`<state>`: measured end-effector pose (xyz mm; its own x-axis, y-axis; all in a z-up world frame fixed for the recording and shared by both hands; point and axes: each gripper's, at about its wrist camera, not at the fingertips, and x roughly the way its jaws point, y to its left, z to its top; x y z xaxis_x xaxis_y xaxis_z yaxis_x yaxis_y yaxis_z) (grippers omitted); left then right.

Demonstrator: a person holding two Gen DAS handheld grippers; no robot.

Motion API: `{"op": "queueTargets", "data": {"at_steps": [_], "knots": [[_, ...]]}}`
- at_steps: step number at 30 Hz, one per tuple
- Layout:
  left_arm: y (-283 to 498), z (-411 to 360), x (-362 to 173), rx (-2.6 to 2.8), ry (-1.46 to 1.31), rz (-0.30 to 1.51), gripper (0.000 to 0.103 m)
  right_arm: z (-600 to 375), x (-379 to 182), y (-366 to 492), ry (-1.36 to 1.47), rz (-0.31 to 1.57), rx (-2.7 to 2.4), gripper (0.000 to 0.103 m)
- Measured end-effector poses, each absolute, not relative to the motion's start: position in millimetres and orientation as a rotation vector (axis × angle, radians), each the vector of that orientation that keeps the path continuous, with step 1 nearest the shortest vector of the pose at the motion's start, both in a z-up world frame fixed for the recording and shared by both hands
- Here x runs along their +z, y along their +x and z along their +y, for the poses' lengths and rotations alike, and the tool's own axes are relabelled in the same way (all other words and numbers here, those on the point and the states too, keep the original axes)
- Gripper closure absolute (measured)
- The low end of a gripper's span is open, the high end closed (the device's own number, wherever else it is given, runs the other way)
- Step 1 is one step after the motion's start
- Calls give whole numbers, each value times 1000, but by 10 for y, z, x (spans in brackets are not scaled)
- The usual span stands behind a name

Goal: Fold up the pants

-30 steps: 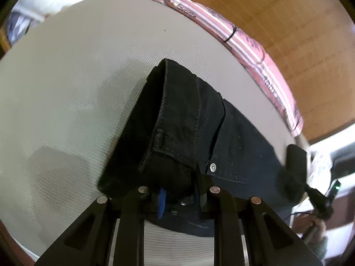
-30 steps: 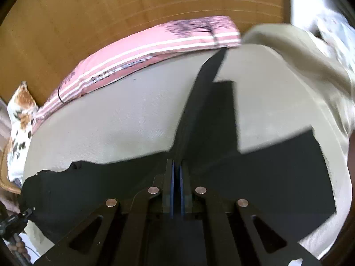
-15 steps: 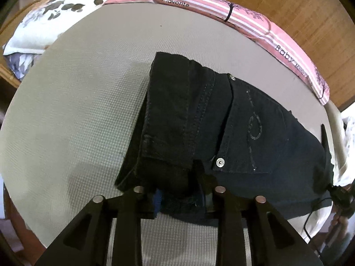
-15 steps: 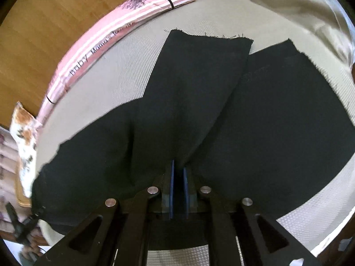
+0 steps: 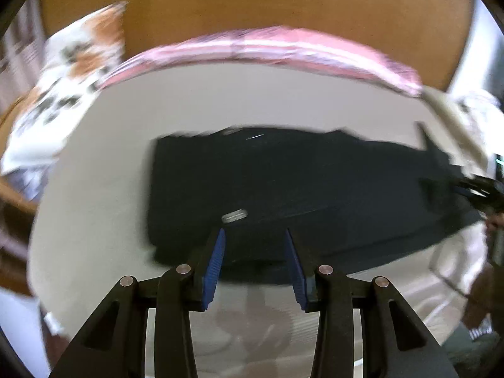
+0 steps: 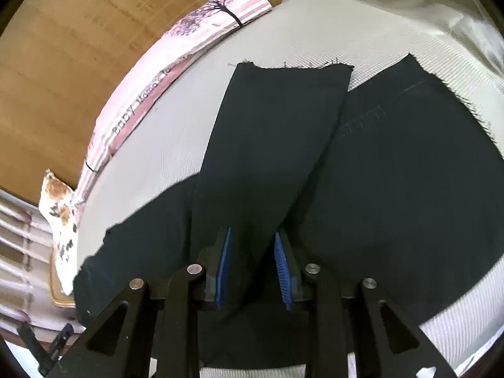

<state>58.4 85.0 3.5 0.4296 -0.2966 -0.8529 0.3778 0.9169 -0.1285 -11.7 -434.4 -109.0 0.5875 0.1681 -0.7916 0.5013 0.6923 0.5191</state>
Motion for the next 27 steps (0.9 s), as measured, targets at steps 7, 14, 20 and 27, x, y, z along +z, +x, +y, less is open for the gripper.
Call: {"op": "queueTargets", "data": {"at_steps": [7,14,20,27], "knots": [[425,-434,-85,-782,247,986,63,-4609,-1225,38,902,956,-174,76],[98,-1564,-380,-1067,401,1013,63,-4848,-1257,99,939,949,-185,76],[-35,-1973,-554,-1105,463,1023,63,-5066,-1283,148,957,933,-194,76],[62,-2070,-683,-1075,434,1058,64,-5400,-1257,245,978,877,-233,76]]}}
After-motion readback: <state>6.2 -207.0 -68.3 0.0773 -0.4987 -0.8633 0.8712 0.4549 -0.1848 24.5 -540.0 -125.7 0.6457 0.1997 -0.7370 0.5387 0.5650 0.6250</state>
